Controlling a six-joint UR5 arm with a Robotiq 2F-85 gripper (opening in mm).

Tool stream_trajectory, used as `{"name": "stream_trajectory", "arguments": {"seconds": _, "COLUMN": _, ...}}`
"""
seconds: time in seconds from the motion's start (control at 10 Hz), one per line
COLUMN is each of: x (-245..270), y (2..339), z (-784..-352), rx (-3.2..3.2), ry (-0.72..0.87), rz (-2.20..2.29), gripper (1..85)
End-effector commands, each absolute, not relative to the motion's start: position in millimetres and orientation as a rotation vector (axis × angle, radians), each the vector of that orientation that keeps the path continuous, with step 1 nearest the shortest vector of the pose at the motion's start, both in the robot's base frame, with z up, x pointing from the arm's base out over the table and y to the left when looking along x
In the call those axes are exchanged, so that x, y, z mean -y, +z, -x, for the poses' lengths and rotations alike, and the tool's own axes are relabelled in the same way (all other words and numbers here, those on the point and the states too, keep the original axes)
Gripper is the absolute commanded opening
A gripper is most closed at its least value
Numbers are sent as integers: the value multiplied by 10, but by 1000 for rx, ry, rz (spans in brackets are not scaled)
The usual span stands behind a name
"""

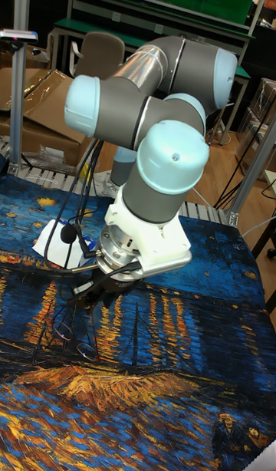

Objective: Unfold the leg of the glasses (with one hand)

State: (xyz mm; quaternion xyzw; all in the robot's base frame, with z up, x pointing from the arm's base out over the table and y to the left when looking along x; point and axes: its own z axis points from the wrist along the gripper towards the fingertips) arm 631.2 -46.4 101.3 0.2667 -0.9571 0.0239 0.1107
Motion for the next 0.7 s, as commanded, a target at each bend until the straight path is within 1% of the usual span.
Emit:
{"name": "stream_trajectory", "arguments": {"seconds": 0.0, "x": 513, "y": 982, "z": -6332, "rx": 2824, "ry": 107, "rz": -823, "gripper": 363}}
{"name": "stream_trajectory", "arguments": {"seconds": 0.2, "x": 524, "y": 919, "z": -6303, "rx": 2815, "ry": 122, "rz": -857, "gripper": 363}}
{"name": "stream_trajectory", "arguments": {"seconds": 0.5, "x": 536, "y": 872, "z": -6248, "rx": 2797, "ry": 162, "rz": -879, "gripper": 290}}
{"name": "stream_trajectory", "arguments": {"seconds": 0.6, "x": 530, "y": 868, "z": -6230, "rx": 2795, "ry": 163, "rz": -875, "gripper": 280}}
